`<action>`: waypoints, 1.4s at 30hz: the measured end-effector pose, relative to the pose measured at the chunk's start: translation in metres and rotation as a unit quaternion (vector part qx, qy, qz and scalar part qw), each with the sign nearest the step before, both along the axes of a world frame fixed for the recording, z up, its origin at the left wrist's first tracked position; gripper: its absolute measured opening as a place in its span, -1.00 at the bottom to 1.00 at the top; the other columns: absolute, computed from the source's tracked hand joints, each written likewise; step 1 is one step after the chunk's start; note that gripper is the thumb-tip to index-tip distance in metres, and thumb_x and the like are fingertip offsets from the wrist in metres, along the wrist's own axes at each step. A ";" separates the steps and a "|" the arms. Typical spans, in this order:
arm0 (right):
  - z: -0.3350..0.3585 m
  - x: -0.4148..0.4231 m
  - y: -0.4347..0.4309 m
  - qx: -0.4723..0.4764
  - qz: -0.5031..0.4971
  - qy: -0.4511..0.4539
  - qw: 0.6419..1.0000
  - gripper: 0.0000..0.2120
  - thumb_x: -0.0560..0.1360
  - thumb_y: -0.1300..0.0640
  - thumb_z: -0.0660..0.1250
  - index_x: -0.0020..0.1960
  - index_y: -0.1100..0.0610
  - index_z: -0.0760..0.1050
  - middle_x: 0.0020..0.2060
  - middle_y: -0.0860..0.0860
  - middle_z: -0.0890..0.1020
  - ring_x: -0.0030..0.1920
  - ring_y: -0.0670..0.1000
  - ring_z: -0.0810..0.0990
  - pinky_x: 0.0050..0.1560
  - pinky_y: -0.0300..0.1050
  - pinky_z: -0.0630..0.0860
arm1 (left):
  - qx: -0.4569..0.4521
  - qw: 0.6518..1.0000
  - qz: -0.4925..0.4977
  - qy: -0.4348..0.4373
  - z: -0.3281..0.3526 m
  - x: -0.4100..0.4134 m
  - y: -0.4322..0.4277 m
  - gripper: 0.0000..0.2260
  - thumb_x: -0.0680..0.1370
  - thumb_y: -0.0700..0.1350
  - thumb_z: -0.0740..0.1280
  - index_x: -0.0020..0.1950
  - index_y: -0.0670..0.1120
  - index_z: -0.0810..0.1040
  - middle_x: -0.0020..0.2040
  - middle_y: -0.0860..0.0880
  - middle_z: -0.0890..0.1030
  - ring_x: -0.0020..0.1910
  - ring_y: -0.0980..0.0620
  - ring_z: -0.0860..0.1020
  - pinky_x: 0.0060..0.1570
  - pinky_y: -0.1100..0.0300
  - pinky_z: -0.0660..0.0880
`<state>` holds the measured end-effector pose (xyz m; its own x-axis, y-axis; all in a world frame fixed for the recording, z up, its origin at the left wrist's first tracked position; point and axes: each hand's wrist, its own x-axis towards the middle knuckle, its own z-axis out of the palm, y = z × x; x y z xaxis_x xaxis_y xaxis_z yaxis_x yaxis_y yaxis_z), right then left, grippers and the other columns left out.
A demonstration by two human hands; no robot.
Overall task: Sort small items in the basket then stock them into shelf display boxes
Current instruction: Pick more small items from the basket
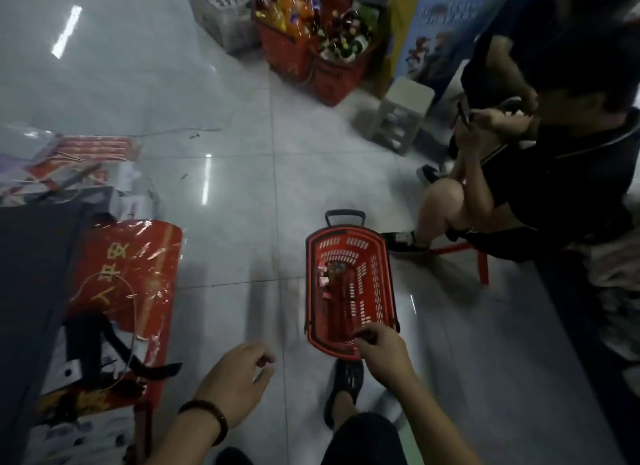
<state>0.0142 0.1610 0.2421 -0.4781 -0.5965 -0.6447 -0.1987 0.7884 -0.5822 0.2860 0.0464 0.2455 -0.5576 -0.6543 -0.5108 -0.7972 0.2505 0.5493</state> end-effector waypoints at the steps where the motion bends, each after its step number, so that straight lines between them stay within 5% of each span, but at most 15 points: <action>1: -0.018 -0.016 -0.006 0.010 0.003 -0.005 1.000 -0.83 0.60 0.19 0.41 0.14 0.01 0.69 0.08 -0.07 0.70 0.02 -0.10 0.66 0.04 -0.15 0.65 | 0.006 1.000 0.015 -0.005 -0.015 -0.021 -0.006 -0.92 0.66 0.04 0.33 0.07 0.25 0.52 0.06 0.23 0.54 0.03 0.31 0.51 -0.09 0.51 0.36; 6: -0.142 -0.088 -0.064 0.056 0.057 -0.011 0.997 -0.87 0.62 0.13 0.40 0.16 -0.01 0.61 0.09 -0.11 0.65 0.10 -0.07 0.64 0.08 -0.18 0.61 | 0.018 0.998 0.058 -0.009 -0.122 -0.127 -0.045 -0.76 0.66 -0.01 0.33 0.28 0.28 0.46 0.21 0.22 0.40 0.25 0.17 0.43 0.24 0.28 0.43; 11: -0.304 -0.131 -0.125 0.082 0.124 0.045 0.988 -0.79 0.58 0.11 0.41 0.22 0.00 0.58 0.07 -0.10 0.59 0.11 -0.03 0.62 0.16 -0.09 0.58 | 0.015 0.994 0.106 0.001 -0.267 -0.196 -0.085 -0.62 0.66 0.05 0.33 0.45 0.29 0.37 0.31 0.17 0.34 0.31 0.11 0.42 0.24 0.10 0.55; 17: -0.502 -0.141 -0.179 0.117 0.191 0.114 0.968 -0.59 0.56 0.09 0.35 0.41 0.02 0.45 0.28 0.10 0.49 0.26 0.22 0.59 0.23 0.12 0.60 | -0.025 0.979 0.202 0.021 -0.426 -0.240 -0.122 -0.35 0.60 0.11 0.38 0.62 0.19 0.16 0.49 0.01 0.32 0.47 -0.03 0.35 0.37 -0.08 0.47; 20: -0.572 -0.143 -0.197 0.126 0.289 0.148 0.938 -0.42 0.56 0.18 0.37 0.54 -0.01 0.32 0.39 0.11 0.39 0.33 0.25 0.54 0.25 0.18 0.59 | -0.035 0.971 0.235 0.040 -0.462 -0.250 -0.114 -0.29 0.62 0.02 0.37 0.64 0.20 0.03 0.54 0.06 0.27 0.52 0.11 0.27 0.41 0.01 0.38; 23: -0.634 -0.145 -0.217 0.119 0.382 0.178 0.899 -0.21 0.52 0.30 0.41 0.62 -0.07 0.16 0.51 0.10 0.27 0.42 0.23 0.44 0.26 0.21 0.58 | -0.052 0.964 0.247 0.087 -0.482 -0.254 -0.103 -0.23 0.64 -0.04 0.32 0.59 0.43 -0.12 0.47 0.32 0.20 0.48 0.31 0.18 0.44 0.09 0.32; 28: -0.689 -0.143 -0.240 0.103 0.392 0.220 0.887 -0.41 0.65 0.23 0.27 0.59 -0.10 0.18 0.51 0.09 0.27 0.36 0.22 0.50 0.10 0.18 0.67 | -0.058 0.960 0.248 0.113 -0.495 -0.249 -0.105 -0.18 0.61 -0.03 0.35 0.49 0.59 -0.16 0.44 0.56 0.14 0.56 0.22 0.27 0.46 -0.08 0.43; 32: -0.712 -0.144 -0.249 0.095 0.419 0.237 0.871 -0.41 0.63 0.27 0.29 0.58 -0.03 0.22 0.48 0.10 0.32 0.25 0.23 0.60 0.03 0.17 0.68 | -0.063 0.957 0.252 0.130 -0.502 -0.240 -0.107 -0.16 0.59 -0.06 0.40 0.52 0.55 -0.09 0.58 0.28 0.27 0.56 0.13 0.35 0.39 -0.15 0.52; 37: -0.707 -0.142 -0.244 0.120 0.456 0.274 0.838 -0.51 0.66 0.27 0.23 0.54 0.02 0.25 0.37 0.13 0.42 0.19 0.29 0.64 -0.10 0.12 0.64 | -0.052 0.956 0.252 0.144 -0.500 -0.249 -0.106 -0.20 0.59 -0.01 0.35 0.50 0.57 -0.12 0.59 0.22 0.29 0.53 0.08 0.40 0.34 -0.14 0.56; 40: -0.706 -0.137 -0.235 0.123 0.449 0.256 0.847 -0.53 0.66 0.28 0.24 0.52 0.01 0.28 0.35 0.13 0.37 0.19 0.27 0.62 -0.24 0.08 0.60 | -0.047 0.955 0.255 0.142 -0.497 -0.252 -0.106 -0.21 0.59 0.00 0.34 0.50 0.56 -0.12 0.58 0.19 0.30 0.52 0.06 0.43 0.31 -0.14 0.58; 42: -0.709 -0.135 -0.231 0.114 0.435 0.237 0.861 -0.55 0.66 0.25 0.25 0.52 0.01 0.31 0.36 0.13 0.36 0.20 0.24 0.61 -0.15 0.08 0.69 | -0.046 0.955 0.254 0.145 -0.497 -0.251 -0.106 -0.22 0.59 0.01 0.33 0.50 0.56 -0.12 0.58 0.19 0.30 0.51 0.05 0.43 0.30 -0.14 0.58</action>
